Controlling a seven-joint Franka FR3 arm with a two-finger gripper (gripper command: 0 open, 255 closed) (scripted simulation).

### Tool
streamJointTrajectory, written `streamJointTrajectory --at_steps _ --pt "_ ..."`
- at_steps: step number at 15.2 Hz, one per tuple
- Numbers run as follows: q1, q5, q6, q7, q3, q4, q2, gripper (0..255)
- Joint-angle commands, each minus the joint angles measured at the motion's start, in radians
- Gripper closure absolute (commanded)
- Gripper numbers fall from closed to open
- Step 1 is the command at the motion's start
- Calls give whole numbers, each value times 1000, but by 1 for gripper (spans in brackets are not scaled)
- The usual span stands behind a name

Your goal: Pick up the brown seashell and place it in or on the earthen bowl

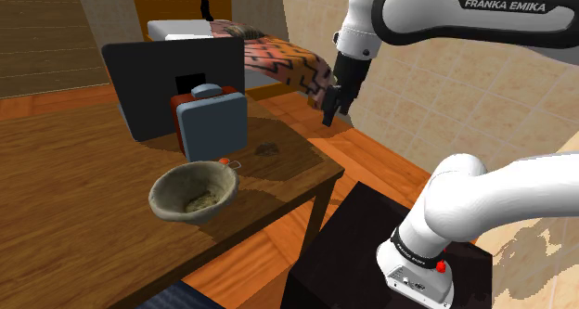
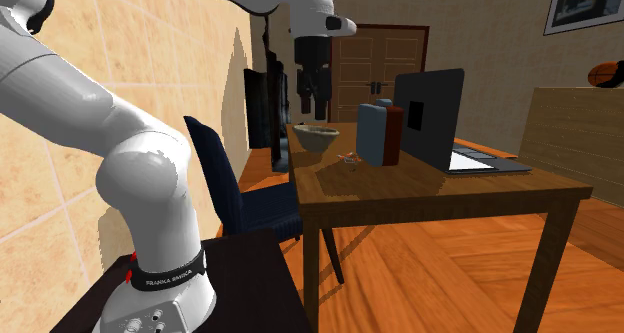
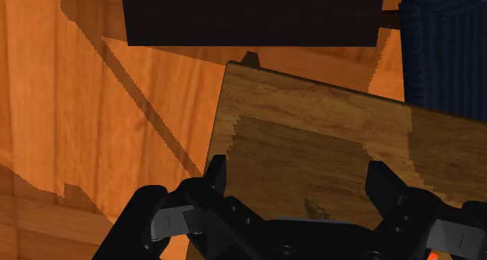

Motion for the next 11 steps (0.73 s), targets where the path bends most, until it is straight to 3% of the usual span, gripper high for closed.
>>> streamJointTrajectory --at_steps 1,11 --pt "0 0 0 0 0 0 0 0" --pt "159 45 337 -544 -153 21 335 0"
